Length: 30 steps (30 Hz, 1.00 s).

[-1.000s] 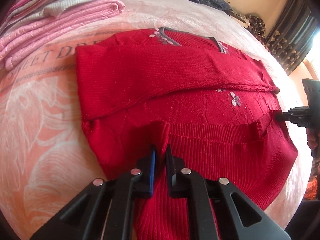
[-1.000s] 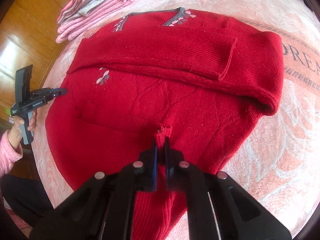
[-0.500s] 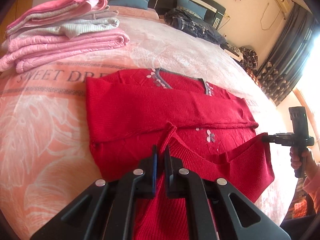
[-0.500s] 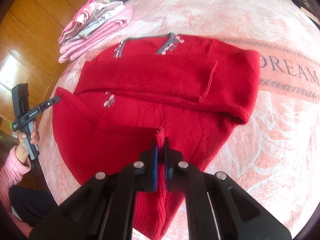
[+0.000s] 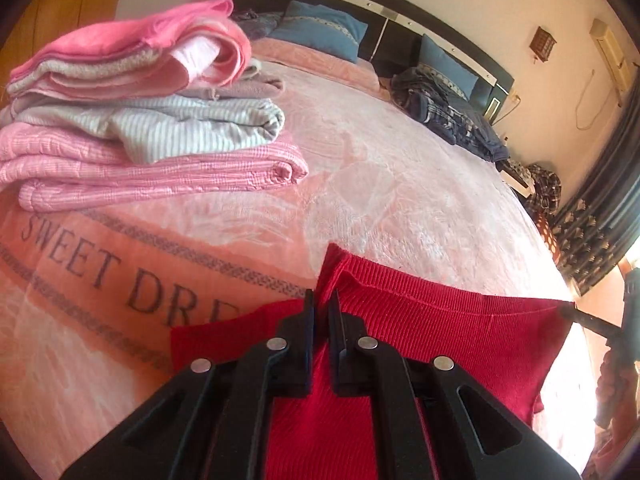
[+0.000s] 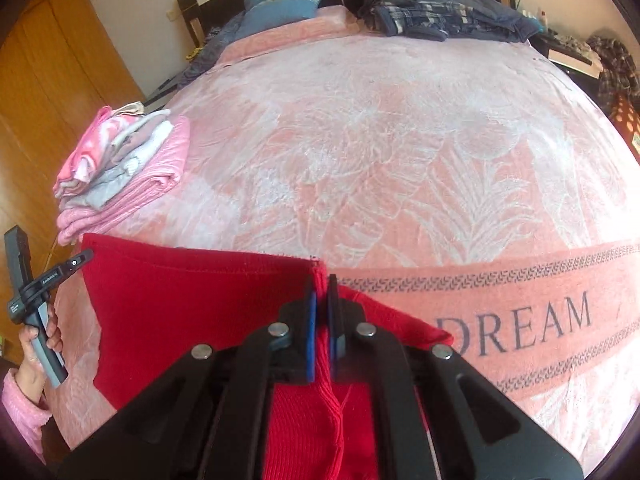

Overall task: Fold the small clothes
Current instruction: 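Lift the hem with both grippers and fold it toward the collar, then release the hem with both grippers and smooth the folded sweater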

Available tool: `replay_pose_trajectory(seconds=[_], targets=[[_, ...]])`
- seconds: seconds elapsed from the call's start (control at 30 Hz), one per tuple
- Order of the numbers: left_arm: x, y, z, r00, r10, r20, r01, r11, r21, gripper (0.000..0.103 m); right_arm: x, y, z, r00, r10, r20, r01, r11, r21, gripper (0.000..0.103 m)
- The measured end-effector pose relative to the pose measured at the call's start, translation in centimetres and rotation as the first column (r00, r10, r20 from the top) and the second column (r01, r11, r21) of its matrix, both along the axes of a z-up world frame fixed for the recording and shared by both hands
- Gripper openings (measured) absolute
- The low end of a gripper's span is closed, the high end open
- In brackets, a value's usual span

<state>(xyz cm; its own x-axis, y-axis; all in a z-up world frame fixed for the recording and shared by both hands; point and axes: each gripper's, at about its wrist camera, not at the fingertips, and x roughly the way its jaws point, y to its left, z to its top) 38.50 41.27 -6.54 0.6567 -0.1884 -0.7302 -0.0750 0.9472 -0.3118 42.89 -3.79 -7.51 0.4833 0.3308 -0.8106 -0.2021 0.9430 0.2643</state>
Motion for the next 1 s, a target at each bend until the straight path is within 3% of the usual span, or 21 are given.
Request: replay_pose_trajectory(seconds=[0.2, 0.27, 0.33, 0.4, 0.47, 0.53, 0.57, 0.67, 0.8, 0.87, 0.93, 0.97, 1.0], targets=[[4.5, -0.4, -7.8, 0.982, 0.034, -0.186, -0.032, 0.999, 0.015, 0.006, 3.6, 0.4, -8.6, 0.989, -0.069, -0.133, 0.06, 0.996, -0.067, 0.003], [4.5, -0.9, -9.0, 0.983, 0.033, -0.181, -0.025, 0.998, 0.049, 0.009, 3.6, 0.7, -10.2, 0.986, -0.078, -0.148, 0.067, 0.995, -0.079, 0.003], [4.4, -1.6, -8.8, 0.984, 0.016, -0.176, 0.0, 0.996, 0.091, 0.009, 3.6, 0.7, -10.2, 0.987, -0.078, -0.141, 0.067, 0.995, -0.078, 0.004], [4.1, -1.9, -8.1, 0.983, 0.001, -0.182, 0.022, 0.992, 0.126, 0.012, 3.4, 0.5, -9.7, 0.985, -0.076, -0.155, 0.064, 0.995, -0.083, 0.011], [3.3, -1.7, -6.7, 0.984, 0.006, -0.176, 0.02, 0.989, 0.145, 0.025, 2.9, 0.0, -8.0, 0.985, -0.069, -0.157, 0.056, 0.994, -0.09, 0.018], [2.1, -1.0, -4.8, 0.985, 0.025, -0.168, 0.0, 0.989, 0.149, 0.036, 1.7, -1.2, -5.7, 0.988, -0.062, -0.141, 0.053, 0.996, -0.073, 0.019], [1.0, -0.6, -3.7, 0.988, 0.041, -0.15, -0.018, 0.989, 0.149, 0.037, 0.8, -1.8, -4.7, 0.987, -0.055, -0.152, 0.049, 0.998, -0.047, 0.023], [-2.2, -0.7, -1.1, 0.988, 0.036, -0.147, -0.012, 0.987, 0.159, 0.044, -3.0, -2.5, -3.3, 0.976, 0.003, -0.218, -0.007, 1.0, -0.018, 0.025], [-6.8, -2.5, -0.8, 0.978, -0.023, -0.208, 0.046, 0.993, 0.106, 0.048, -10.1, -2.0, -5.0, 0.943, 0.086, -0.322, -0.102, 0.994, -0.032, 0.031], [-8.5, -3.5, -1.7, 0.966, -0.048, -0.253, 0.075, 0.992, 0.101, 0.048, -12.9, -1.9, -6.5, 0.917, 0.123, -0.378, -0.125, 0.992, 0.021, 0.031], [-9.7, -4.2, -2.8, 0.957, -0.061, -0.283, 0.093, 0.991, 0.098, 0.048, -14.6, -1.5, -8.3, 0.888, 0.143, -0.436, -0.143, 0.989, 0.035, 0.018], [-10.0, -4.4, -3.6, 0.951, -0.062, -0.301, 0.097, 0.99, 0.104, 0.048, -15.1, -1.4, -9.1, 0.879, 0.144, -0.455, -0.148, 0.989, 0.026, 0.005], [-10.1, -4.5, -4.6, 0.942, -0.052, -0.331, 0.094, 0.989, 0.114, 0.048, -15.5, -1.5, -9.6, 0.878, 0.138, -0.458, -0.141, 0.99, 0.028, 0.006]])
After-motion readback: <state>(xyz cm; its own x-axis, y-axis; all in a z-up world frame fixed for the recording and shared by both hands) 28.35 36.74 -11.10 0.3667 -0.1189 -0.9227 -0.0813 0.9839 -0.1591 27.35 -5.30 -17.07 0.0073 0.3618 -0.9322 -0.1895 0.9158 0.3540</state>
